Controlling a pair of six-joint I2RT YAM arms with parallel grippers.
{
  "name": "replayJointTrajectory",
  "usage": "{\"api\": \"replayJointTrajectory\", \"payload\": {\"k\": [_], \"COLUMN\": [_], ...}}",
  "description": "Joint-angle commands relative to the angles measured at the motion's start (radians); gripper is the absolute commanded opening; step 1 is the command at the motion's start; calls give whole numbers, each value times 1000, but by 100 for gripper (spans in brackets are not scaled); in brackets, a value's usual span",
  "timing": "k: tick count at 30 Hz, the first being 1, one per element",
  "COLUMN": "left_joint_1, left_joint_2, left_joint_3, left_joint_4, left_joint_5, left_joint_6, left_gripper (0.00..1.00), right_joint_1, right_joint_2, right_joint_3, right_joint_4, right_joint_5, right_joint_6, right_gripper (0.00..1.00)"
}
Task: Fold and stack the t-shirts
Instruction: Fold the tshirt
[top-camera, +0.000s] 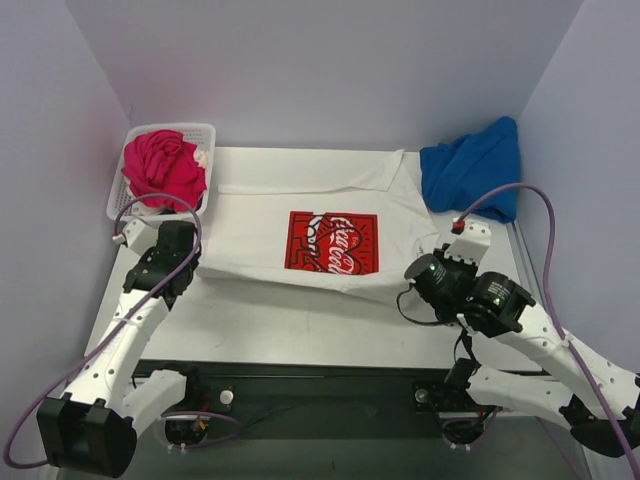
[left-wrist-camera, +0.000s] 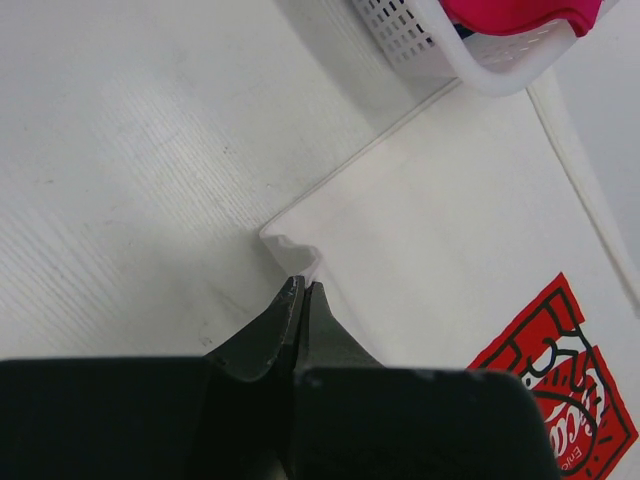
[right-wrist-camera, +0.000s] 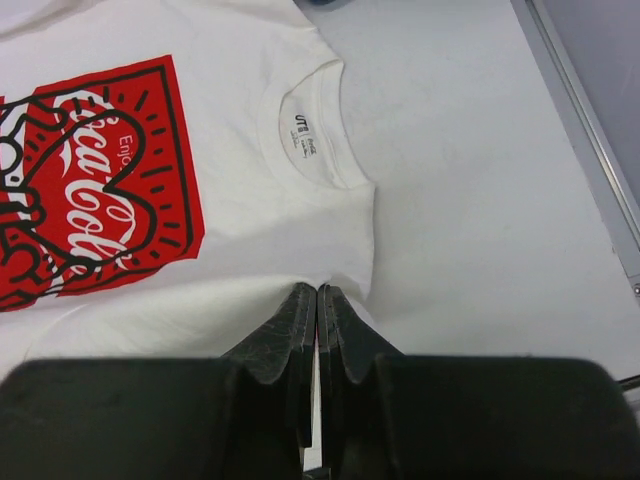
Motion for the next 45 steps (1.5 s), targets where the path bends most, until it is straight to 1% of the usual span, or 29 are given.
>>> {"api": "replayJointTrajectory", "payload": {"k": [1, 2, 3, 4, 5, 7, 11, 14, 20, 33, 36, 40, 45], "left_joint_1": [0, -2, -2, 0, 0, -2, -2, 3, 3, 20, 24, 29, 35], "left_joint_2": [38, 49, 60, 78, 87, 112, 147, 182, 316, 592, 685, 770, 837], "left_joint_3": [43, 47, 55, 57, 58, 64, 57, 64, 152, 230, 264, 320, 377], "left_joint_4": [83, 85, 88, 94, 100, 111, 128, 171, 206, 290, 310, 321, 326], "left_joint_5": [-30, -31, -33, -33, -34, -37, -51, -37, -23, -13, 6, 33, 46], "left_joint_6": [30, 32, 30, 26, 26, 23, 27, 38, 55, 47, 43, 53, 67], "left_gripper": [0, 0, 0, 0, 0, 0, 0, 0, 0, 0, 0, 0, 0], "right_joint_1": [-114, -174, -208, -236, -289, -329, -406, -431, -478, -596, -624, -653, -685], "right_joint_2": [5, 18, 26, 35, 53, 77, 152, 199, 288, 462, 503, 554, 586], "right_joint_3": [-16, -16, -16, -16, -12, -3, 5, 0, 5, 43, 60, 79, 79], "right_joint_4": [229, 256, 310, 335, 359, 412, 488, 519, 570, 642, 659, 668, 694], "right_joint_5": [-69, -98, -124, -193, -225, -294, -379, -434, -480, -566, -586, -600, -623], "right_joint_6": [-281, -306, -332, -384, -402, -445, -485, -493, -501, -508, -505, -499, -487], "right_gripper": [0, 0, 0, 0, 0, 0, 0, 0, 0, 0, 0, 0, 0]}}
